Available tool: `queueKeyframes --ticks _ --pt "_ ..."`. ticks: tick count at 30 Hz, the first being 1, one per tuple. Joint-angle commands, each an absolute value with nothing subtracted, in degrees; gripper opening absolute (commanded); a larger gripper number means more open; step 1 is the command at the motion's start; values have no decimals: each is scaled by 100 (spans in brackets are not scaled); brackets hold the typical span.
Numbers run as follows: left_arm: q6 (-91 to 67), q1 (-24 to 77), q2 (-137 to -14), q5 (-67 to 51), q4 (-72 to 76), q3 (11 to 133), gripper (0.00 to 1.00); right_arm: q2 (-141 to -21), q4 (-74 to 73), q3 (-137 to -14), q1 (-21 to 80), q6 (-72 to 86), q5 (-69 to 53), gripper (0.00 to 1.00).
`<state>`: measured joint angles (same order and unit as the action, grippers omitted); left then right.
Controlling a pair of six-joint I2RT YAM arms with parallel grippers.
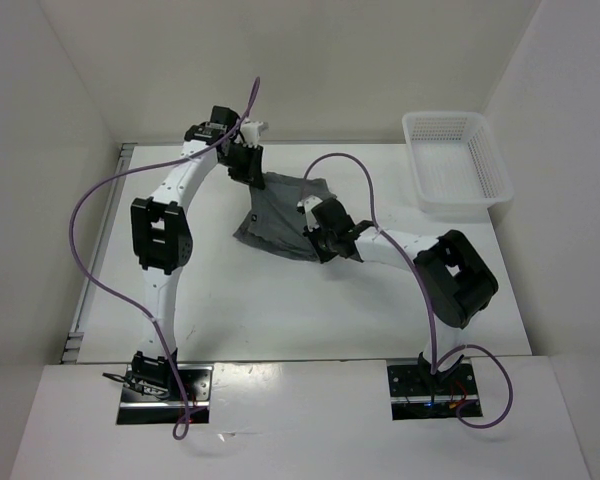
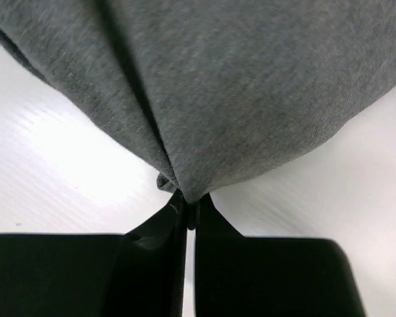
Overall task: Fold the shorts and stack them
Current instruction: Fold the shorts
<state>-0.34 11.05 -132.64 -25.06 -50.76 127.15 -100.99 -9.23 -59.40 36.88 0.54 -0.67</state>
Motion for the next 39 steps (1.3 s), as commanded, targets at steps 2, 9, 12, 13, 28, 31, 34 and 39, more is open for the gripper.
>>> queueKeyframes --ticks 2,9,12,13,28,31,34,39 --pt "0 1072 -13710 -2514 -4588 13349 31 -9967 -1160 -6196 3656 -868 527 0" --pt "0 1178 -14658 -2153 -4649 14034 43 -9967 -1160 -6249 3656 -1046 388 47" --pt "0 1178 -15028 -1986 -4851 14456 50 -9905 -1212 -6196 3604 -1046 150 63" --pt "0 1178 -15090 -1986 -4904 14719 51 -9853 -1265 -6196 3604 -1046 80 67" --pt "0 1178 -13942 -1969 -5100 14531 100 -8684 -1240 -6328 2927 -749 -1055 77" --pt "0 1178 -12914 -1916 -4432 12907 100 -9060 -862 -6687 2875 -371 -669 62" --pt "0 1449 -11894 -1863 -4140 11481 97 -9805 -738 -7206 2813 -115 -563 42" --pt "0 1556 -11760 -2435 -4150 10338 68 -11099 -931 -8269 2681 131 -642 26"
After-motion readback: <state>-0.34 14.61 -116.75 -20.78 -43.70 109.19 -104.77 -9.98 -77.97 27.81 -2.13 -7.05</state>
